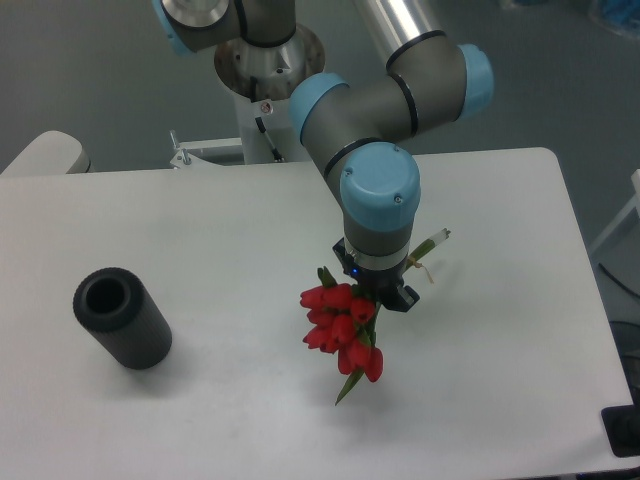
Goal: Place the flowers on the table
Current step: 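Move the gripper holding the red tulips down toward the table surface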
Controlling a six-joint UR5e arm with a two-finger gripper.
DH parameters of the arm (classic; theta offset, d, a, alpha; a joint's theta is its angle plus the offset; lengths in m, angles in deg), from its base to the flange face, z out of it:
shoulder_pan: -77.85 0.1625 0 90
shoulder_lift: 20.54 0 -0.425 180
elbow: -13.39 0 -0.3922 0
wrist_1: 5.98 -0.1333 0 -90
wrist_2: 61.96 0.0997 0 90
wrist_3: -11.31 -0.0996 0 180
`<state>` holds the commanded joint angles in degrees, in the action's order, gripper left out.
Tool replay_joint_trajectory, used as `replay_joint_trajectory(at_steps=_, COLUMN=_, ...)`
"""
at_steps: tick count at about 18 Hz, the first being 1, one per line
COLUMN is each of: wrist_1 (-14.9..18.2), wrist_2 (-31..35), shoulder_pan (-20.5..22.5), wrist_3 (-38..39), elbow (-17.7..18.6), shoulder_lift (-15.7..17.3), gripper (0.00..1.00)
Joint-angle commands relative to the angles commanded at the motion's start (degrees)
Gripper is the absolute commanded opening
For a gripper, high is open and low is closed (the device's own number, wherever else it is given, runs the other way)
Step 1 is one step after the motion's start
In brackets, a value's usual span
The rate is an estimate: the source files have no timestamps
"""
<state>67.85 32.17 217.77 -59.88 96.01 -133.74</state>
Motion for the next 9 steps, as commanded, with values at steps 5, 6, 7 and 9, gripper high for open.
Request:
replay_joint_trajectory(at_steps=5, wrist_1=-0.53, wrist_2=0.09, shoulder_pan=-0.87, wrist_3=0.61, elbow=-0.26, shoulder_lift=-1.23, gripper=0.00)
replay_joint_trajectory(at_steps=6, wrist_1=-0.44, wrist_2=0.00, shoulder_pan=-1.05, wrist_3=0.79, elbow=-0.70, shoulder_lift=-1.58, gripper=0.00)
replay_joint_trajectory(at_steps=7, wrist_1=-0.35, wrist_2=-0.09, shoulder_pan=-1.05, wrist_3=0.62, elbow=-0.96, shoulder_lift=-1.67, gripper=0.00)
replay_joint_trajectory(at_steps=9, wrist_1=-0.26, wrist_2=-0.53, shoulder_pan=-1.05, wrist_3=0.18, elbow=-0.97, shoulder_lift=-1.67, gripper=0.00)
